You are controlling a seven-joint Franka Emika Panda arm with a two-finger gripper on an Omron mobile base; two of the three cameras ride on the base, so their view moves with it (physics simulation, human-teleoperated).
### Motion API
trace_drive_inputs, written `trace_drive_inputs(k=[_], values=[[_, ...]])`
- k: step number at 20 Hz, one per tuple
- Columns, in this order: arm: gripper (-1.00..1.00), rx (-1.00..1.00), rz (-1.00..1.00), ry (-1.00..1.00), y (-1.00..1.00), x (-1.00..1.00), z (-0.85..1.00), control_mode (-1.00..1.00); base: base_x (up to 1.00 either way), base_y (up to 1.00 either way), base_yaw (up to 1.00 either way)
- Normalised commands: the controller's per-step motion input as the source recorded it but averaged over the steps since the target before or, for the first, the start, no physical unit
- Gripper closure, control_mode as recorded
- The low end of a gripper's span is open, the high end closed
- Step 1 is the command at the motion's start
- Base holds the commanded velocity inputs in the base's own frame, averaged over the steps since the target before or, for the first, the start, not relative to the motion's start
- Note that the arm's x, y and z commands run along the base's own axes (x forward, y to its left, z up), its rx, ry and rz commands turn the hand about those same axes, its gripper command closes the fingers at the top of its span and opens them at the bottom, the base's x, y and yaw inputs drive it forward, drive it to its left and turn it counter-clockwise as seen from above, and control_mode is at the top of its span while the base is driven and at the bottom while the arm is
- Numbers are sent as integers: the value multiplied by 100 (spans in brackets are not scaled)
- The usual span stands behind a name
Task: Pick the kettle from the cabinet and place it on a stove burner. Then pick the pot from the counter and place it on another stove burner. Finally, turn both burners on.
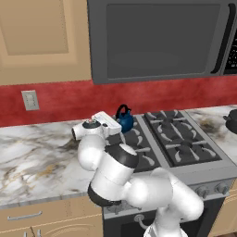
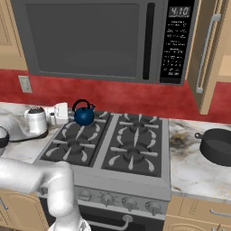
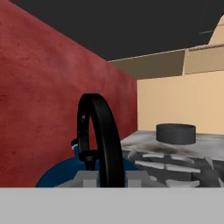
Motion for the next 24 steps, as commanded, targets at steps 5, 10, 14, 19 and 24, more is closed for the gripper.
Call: trace_drive_inputs(k=[5,10,14,19,24], values=[[100,0,0,0,2,27,-15,-100,0,0,0],[100,0,0,0,1,27,-16,-100,0,0,0],[100,0,0,0,2,24,-14,-100,0,0,0],[100,0,0,0,1,25,-12,-100,0,0,0],[100,0,0,0,1,17,-10,-100,0,0,0]])
